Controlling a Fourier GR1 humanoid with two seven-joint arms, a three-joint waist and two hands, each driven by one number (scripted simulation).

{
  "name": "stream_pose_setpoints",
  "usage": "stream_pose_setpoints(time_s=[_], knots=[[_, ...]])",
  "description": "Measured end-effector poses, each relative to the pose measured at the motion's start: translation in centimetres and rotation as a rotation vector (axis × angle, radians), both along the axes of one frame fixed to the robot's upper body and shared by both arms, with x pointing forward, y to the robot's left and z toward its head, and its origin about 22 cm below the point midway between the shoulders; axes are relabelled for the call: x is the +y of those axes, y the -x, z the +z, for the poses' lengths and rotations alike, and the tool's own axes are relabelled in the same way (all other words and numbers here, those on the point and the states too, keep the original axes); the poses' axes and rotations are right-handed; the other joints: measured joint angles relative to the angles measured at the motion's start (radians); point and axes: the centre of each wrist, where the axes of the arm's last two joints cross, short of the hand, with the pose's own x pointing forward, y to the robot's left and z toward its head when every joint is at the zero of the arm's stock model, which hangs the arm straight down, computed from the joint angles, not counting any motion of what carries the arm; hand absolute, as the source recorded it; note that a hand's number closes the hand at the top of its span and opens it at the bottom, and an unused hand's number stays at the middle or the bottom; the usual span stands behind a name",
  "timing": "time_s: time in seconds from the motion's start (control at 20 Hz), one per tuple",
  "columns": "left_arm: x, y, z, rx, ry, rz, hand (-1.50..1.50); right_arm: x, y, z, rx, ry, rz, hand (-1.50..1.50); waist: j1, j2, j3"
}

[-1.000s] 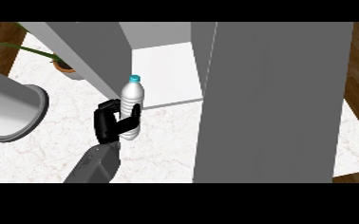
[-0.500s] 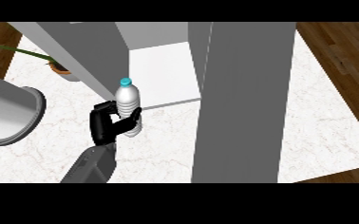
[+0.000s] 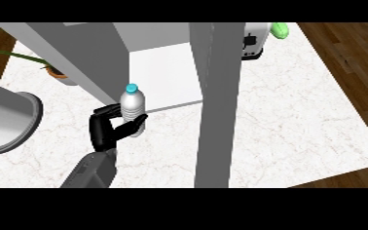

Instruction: Pick up the bottled water, place it into the cabinet and close the cabinet

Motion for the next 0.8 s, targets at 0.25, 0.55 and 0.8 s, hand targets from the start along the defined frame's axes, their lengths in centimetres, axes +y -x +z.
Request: stream_pose_setpoints(time_s=[0.25,0.55,0.8], knots=[[0.38,0.14,0.06,0.008,-0.037,-0.012,-1.5,-0.03,-0.1,-0.01,0.002,0.003,0.018,-1.5,-0.011,0.001,-0.002],[0.91,0.61,0.04,0.013,-0.11,-0.075,-1.5,0.01,-0.41,0.12,-0.003,0.017,0.041,-1.5,-0.02,0.003,-0.003],[0.79,0.02,0.41,0.025,-0.118,-0.086,1.5,-0.09,-0.49,0.22,-0.003,0.027,0.046,-1.5,-0.014,0.003,-0.008]])
